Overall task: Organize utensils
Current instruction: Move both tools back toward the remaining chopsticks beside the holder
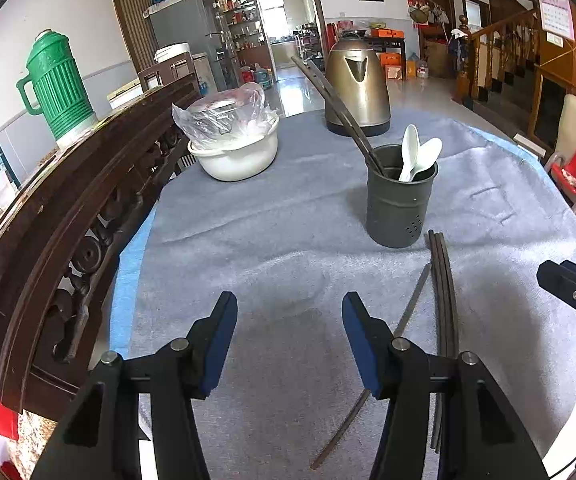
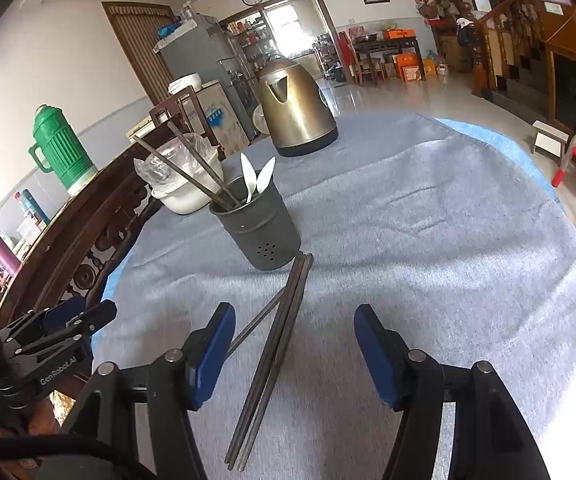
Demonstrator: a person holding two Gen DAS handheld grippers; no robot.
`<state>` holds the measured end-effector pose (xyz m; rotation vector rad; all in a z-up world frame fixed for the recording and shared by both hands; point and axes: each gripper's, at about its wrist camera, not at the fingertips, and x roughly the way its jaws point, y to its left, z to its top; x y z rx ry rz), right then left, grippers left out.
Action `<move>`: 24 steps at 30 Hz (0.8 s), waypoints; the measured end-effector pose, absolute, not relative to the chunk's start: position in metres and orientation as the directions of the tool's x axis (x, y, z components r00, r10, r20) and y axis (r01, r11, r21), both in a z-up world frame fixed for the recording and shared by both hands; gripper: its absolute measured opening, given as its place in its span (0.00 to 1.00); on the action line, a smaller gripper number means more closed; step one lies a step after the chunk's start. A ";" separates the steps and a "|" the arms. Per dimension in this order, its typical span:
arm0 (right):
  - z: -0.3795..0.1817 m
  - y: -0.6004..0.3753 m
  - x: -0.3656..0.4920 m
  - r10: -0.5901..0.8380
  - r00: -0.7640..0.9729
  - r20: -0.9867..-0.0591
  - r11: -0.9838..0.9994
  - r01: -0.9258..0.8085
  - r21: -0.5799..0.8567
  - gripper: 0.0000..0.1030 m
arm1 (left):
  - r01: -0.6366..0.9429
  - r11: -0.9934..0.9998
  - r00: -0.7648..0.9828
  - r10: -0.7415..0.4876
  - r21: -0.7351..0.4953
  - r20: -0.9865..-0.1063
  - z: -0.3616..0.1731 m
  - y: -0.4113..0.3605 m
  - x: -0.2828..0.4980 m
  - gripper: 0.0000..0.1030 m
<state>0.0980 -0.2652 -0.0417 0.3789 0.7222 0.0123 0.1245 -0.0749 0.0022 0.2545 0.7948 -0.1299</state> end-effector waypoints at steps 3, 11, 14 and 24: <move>-0.042 -0.265 0.098 0.147 0.750 -0.645 0.931 0.116 0.347 0.63 | 0.212 0.960 0.690 -0.016 0.180 -0.724 -0.001 -0.076 0.125 0.54; -0.045 -0.260 0.101 0.163 0.734 -0.660 0.930 0.109 0.351 0.63 | 0.214 0.960 0.676 -0.012 0.182 -0.736 -0.008 -0.074 0.128 0.54; -0.050 -0.261 0.104 0.172 0.723 -0.669 0.925 0.114 0.361 0.53 | 0.225 0.959 0.659 -0.018 0.173 -0.752 -0.015 -0.071 0.130 0.54; -0.081 -0.271 0.113 0.218 0.651 -0.727 0.891 0.172 0.420 0.36 | 0.294 0.953 0.547 -0.105 0.074 -0.830 -0.049 -0.072 0.141 0.54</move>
